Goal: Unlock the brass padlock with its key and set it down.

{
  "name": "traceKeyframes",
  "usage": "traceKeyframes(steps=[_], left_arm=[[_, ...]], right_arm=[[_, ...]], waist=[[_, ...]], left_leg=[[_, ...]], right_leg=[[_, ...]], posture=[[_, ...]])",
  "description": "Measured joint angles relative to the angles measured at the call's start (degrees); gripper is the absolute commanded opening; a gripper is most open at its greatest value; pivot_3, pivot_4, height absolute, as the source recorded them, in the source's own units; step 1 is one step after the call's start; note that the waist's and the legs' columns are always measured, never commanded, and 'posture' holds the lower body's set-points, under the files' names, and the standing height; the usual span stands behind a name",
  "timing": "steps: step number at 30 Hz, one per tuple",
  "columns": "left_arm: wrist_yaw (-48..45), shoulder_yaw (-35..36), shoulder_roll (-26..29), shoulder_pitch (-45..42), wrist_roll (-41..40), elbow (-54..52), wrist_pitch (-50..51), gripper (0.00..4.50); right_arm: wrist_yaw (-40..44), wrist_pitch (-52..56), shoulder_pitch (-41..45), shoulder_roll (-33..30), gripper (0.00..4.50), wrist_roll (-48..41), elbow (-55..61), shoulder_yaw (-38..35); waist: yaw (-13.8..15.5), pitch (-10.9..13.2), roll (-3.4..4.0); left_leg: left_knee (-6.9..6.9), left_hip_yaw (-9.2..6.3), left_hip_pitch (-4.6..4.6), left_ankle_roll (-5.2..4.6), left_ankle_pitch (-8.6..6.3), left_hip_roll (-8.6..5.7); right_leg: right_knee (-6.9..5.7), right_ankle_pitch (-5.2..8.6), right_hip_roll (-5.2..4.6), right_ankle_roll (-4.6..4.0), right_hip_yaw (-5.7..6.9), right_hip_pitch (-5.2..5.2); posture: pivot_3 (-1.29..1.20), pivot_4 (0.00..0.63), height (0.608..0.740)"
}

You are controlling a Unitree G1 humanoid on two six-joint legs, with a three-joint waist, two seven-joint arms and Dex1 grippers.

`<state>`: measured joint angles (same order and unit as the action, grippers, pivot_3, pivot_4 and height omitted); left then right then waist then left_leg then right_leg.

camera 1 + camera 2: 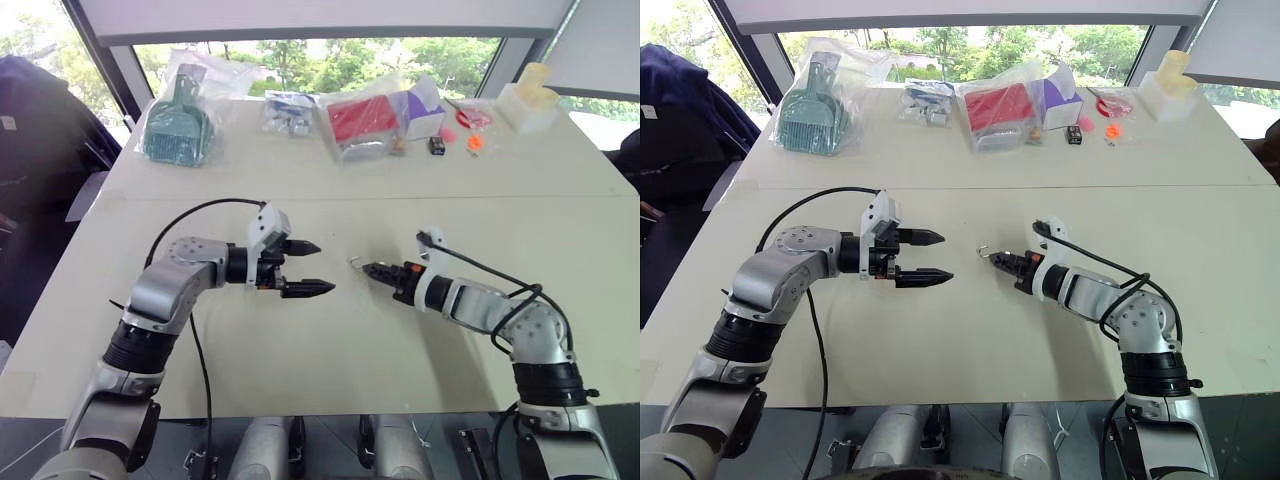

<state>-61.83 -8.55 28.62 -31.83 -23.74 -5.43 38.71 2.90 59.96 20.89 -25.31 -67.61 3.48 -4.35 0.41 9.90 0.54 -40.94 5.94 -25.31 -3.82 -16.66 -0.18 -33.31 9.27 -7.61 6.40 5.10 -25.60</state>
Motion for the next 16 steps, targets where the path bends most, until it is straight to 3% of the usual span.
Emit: traceKeyframes(steps=[5,8,13,16], left_arm=[[1.3,0.0,0.0,0.2,-0.5,-0.3,-0.3,4.5],[1.7,-0.1,0.0,0.2,-0.5,-0.2,-0.4,4.5],[2.3,0.2,0.0,0.1,-0.5,1.2,-1.6,4.5],[2.4,0.3,-0.1,0.1,-0.5,2.0,-2.0,4.5]], right_arm=[[4.8,0.7,1.8,-0.2,4.44,2.6,0.0,-0.3],[8.1,0.9,1.4,-2.6,4.44,4.3,0.8,-0.7],[18.2,-2.2,-5.6,-15.2,4.44,11.0,6.8,-2.8],[23.8,-5.9,-8.9,-19.0,4.44,14.0,9.7,-5.6]], waist=[[0.2,0.0,0.0],[0.4,0.0,0.0],[0.3,0.0,0.0],[0.0,0.0,-0.01]], left_leg=[[-0.01,0.0,0.03,-0.03,-0.01,0.0],[-0.02,-0.01,0.02,-0.04,-0.02,-0.04],[-0.02,0.0,-0.01,-0.04,-0.02,-0.08],[-0.02,0.04,0.03,-0.21,-0.12,-0.03]], right_leg=[[0.01,0.0,0.01,0.0,0.0,0.06],[0.06,0.0,-0.02,0.0,0.0,0.08],[0.16,0.01,-0.04,0.01,0.0,0.1],[0.14,0.0,-0.01,0.04,0.0,0.09]], posture=[[0.0,0.15,0.735],[0.0,0.15,0.735],[0.0,0.15,0.735],[0.0,0.15,0.735]])
